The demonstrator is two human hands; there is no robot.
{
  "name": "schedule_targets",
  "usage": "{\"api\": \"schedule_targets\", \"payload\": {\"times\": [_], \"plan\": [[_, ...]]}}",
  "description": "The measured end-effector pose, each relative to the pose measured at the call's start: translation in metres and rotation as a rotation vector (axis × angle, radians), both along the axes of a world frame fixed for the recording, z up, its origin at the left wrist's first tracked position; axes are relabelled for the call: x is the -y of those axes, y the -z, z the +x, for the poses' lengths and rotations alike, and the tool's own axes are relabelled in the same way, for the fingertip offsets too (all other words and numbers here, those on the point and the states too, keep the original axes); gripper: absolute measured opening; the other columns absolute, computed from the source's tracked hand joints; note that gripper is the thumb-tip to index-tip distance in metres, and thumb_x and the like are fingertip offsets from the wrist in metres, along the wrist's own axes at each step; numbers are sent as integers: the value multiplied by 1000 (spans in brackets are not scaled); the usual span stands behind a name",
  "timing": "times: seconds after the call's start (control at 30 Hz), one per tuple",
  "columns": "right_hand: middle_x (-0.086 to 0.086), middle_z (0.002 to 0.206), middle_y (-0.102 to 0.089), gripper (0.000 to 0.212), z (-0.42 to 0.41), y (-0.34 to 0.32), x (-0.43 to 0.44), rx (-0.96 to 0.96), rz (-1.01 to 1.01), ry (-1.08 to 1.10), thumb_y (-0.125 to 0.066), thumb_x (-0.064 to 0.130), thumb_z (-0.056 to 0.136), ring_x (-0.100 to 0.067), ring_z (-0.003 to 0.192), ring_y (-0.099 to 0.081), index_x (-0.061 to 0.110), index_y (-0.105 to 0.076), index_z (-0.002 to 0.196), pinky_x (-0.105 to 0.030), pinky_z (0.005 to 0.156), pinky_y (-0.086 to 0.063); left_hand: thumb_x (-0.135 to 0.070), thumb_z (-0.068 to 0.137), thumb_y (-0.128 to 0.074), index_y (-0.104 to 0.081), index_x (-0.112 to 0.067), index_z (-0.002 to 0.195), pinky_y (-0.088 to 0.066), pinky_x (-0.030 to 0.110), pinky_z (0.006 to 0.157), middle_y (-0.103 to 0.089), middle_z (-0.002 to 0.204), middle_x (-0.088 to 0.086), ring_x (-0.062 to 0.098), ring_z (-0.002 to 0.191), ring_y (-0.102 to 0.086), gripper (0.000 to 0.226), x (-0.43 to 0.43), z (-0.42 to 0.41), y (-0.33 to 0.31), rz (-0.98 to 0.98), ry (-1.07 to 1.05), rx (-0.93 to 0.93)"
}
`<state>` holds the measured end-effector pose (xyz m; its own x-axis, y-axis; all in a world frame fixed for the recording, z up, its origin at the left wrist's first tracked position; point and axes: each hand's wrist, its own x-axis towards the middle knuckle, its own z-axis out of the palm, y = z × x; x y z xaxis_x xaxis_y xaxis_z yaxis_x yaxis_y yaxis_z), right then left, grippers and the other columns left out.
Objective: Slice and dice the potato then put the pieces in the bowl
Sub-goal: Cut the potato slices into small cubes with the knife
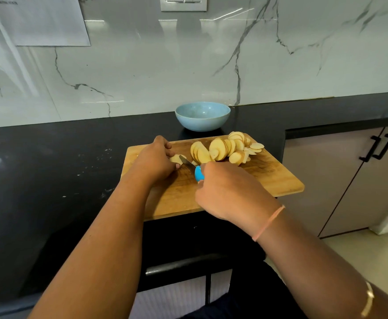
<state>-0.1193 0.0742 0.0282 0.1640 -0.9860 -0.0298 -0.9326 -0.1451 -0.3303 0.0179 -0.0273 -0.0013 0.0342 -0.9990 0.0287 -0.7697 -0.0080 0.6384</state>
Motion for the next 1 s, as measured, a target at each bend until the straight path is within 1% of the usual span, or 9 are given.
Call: {"api": "schedule_targets", "payload": {"times": [0.13,0.27,0.33,0.43,0.5,0.7,0.83,0.9,1.0], "plan": [[6,82,-47,35,-13,-7,-19,-10,18,-8,-44,27,97,-16,90,-53,20,-49,130,-32,84,-49,-15,83,-72,-45,-16,120,-44,26,79,-56,101,-3,13,95,-54,46,2,0,0,14,-13,-28],[1,108,-58,40,-14,-9,-12,35,-48,15,-42,30,98,-14,92,-54,21,-45,137,-31,85,-51,-16,84,-71,-42,-17,125,-45,25,76,-56,105,-1,14,93,-54,50,2,-1,0,31,-42,-46],[1,105,-57,40,-6,-6,0,49,-70,15,-41,31,99,-14,89,-54,21,-44,138,-30,79,-51,-16,84,-71,-38,-16,129,-44,24,72,-56,111,2,14,92,-53,56,0,-2,-1,29,-61,-46],[4,84,-48,37,5,3,17,28,-91,-1,-42,30,98,-15,83,-51,21,-49,133,-29,68,-45,-15,84,-71,-34,-16,133,-43,23,72,-54,127,5,13,92,-51,62,-1,-2,-3,13,-75,-55],[5,78,-44,34,8,7,23,20,-65,-14,-43,30,97,-16,83,-51,20,-51,129,-29,68,-45,-14,84,-71,-32,-16,134,-44,23,72,-54,130,6,12,91,-51,64,-1,-2,-1,9,-77,-55],[4,88,-44,39,0,-4,14,95,60,-15,-45,25,96,-16,91,-50,18,-46,134,-28,81,-46,-15,83,-73,-31,-17,135,-44,23,71,-56,126,5,13,92,-53,67,-2,-2,-1,-10,-103,-73],[6,83,-50,31,-13,-7,-10,58,68,-41,-45,22,95,-14,85,-55,19,-52,124,-30,77,-49,-17,82,-74,-32,-16,134,-42,18,61,-56,103,1,14,89,-57,68,-3,-2,-1,-16,-110,-78],[5,86,-54,28,-18,-11,-19,36,63,-36,-45,23,95,-14,85,-56,19,-54,121,-31,78,-51,-17,80,-75,-33,-16,133,-47,23,70,-55,94,-2,16,91,-59,68,-2,-1,0,-16,-108,-84],[5,86,-54,29,-16,-14,-17,25,-1,-25,-43,25,95,-14,83,-55,20,-55,122,-30,75,-51,-14,80,-74,-32,-16,134,-48,27,78,-60,109,4,18,95,-60,68,-1,1,-2,20,-115,-125]]}}
